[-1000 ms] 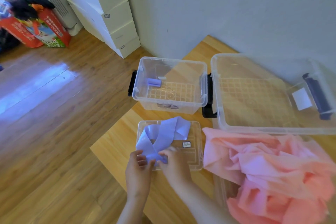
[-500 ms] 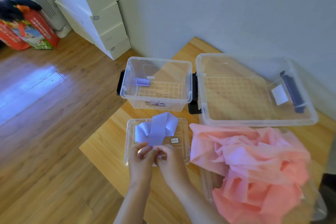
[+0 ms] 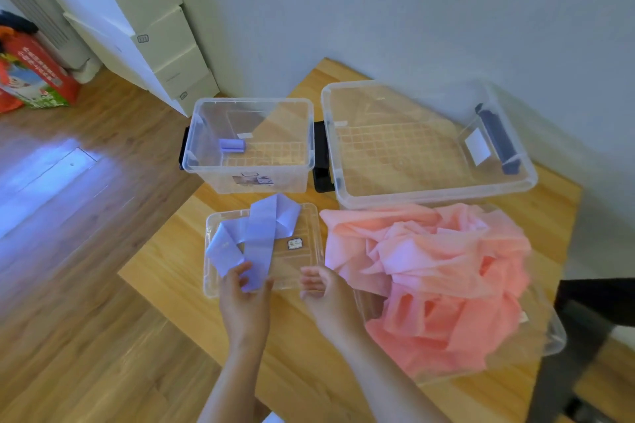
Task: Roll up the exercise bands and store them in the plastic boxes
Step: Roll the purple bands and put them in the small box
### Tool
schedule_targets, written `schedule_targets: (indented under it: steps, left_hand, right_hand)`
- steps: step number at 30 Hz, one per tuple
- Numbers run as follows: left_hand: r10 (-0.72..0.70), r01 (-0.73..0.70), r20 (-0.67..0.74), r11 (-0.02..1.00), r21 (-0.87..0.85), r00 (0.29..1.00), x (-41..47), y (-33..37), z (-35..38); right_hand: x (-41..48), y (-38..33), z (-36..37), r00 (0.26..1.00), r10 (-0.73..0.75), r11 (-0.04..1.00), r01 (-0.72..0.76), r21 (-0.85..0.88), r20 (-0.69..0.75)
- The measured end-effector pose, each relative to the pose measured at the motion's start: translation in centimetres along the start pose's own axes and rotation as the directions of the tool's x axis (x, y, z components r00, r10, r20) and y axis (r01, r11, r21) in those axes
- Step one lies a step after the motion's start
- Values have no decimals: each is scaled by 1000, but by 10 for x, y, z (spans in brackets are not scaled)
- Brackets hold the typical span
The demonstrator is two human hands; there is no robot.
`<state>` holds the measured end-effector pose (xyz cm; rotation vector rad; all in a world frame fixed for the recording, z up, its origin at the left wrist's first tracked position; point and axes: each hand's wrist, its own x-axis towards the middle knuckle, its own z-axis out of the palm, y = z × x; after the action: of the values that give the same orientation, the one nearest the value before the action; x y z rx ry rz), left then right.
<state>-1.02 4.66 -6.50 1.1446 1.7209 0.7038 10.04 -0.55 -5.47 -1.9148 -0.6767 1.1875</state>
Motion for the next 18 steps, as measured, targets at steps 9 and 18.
schedule_targets:
  steps: [9,18]
  left_hand:
    - [-118,120,-90,993,16,989,20,-11,-17]
    - [-350,353,57,910,-216,935,37,-12,-38]
  right_hand:
    - [10,-2,40,991,44,998,-37,-57,128]
    - [23,-24,71,976,146,989,-147,-9,159]
